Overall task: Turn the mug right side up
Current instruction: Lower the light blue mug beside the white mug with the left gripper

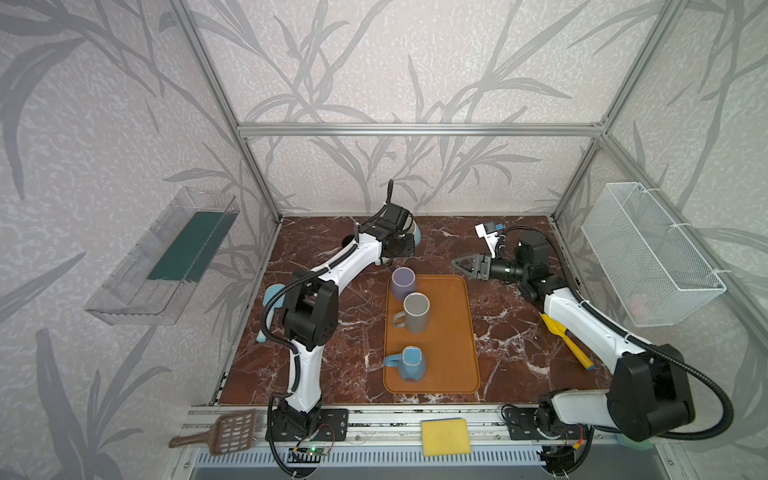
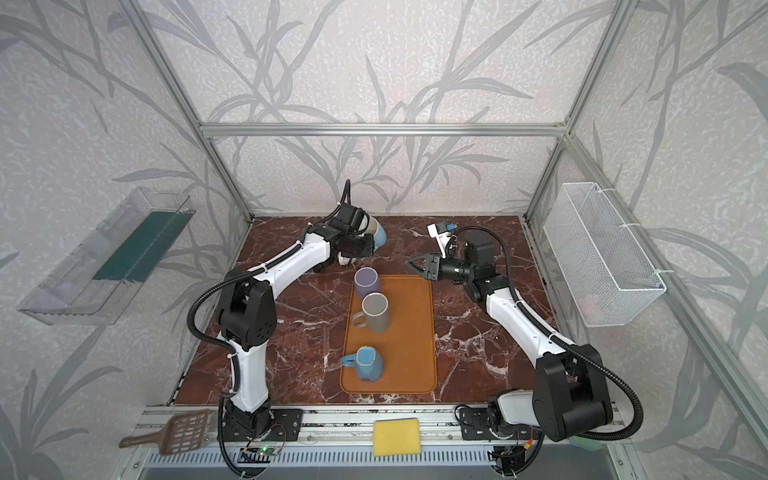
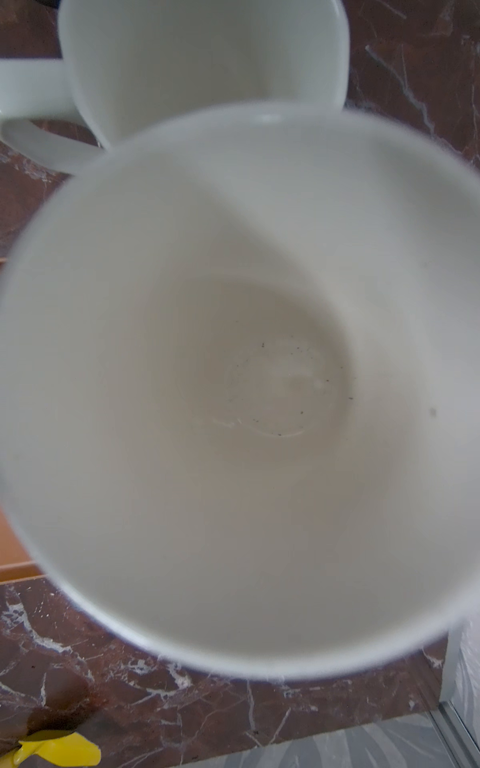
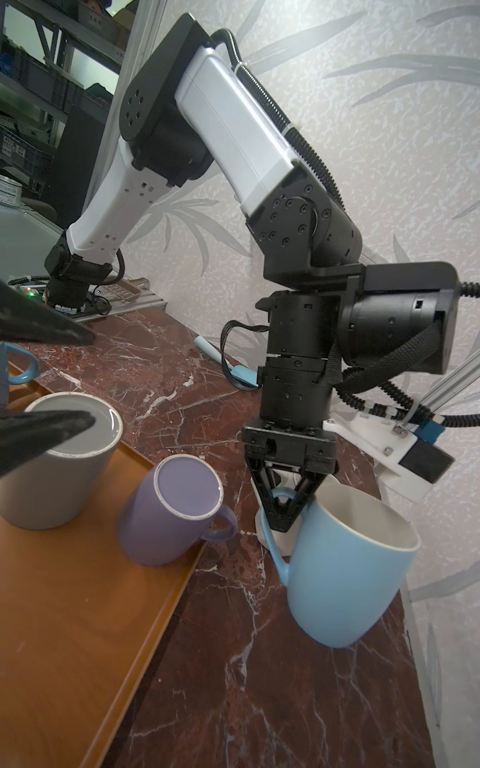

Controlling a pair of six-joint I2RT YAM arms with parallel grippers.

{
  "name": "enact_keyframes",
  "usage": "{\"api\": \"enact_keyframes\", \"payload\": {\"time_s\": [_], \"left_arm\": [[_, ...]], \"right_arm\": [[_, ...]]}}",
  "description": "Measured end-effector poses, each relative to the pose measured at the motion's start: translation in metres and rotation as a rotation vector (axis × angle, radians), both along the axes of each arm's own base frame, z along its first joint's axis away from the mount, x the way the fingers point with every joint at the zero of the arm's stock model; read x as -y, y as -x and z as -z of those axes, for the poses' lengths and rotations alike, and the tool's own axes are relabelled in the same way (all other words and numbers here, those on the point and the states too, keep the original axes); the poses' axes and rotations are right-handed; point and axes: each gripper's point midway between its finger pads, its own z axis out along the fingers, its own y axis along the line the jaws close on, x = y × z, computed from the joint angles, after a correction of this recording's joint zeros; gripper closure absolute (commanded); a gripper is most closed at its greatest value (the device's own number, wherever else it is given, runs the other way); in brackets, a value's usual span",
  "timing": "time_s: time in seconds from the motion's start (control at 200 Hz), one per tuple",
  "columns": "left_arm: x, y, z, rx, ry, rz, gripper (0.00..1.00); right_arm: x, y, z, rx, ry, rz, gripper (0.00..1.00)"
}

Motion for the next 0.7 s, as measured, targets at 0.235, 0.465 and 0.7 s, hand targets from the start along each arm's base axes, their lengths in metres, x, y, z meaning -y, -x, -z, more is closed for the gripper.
{"api": "enact_keyframes", "payload": {"time_s": [0.235,0.465,0.7], "left_arm": [[-0.002,-0.002,0.018,-0.069,-0.081,-0.012,1.00],[-0.001,-0.006,0.025,-0.110,-0.132,-0.019,1.00],[-0.002,-0.008,0.025,-0.135,-0.160,-0.025,1.00]], "right_arm": [[0.001,0.003,0.012,-0.034,0.008,0.002,0.72],[0.002,0.003,0.015,-0.045,0.011,0.004,0.72],[0.002,0.004,0.015,-0.046,0.011,0.004,0.72]]}}
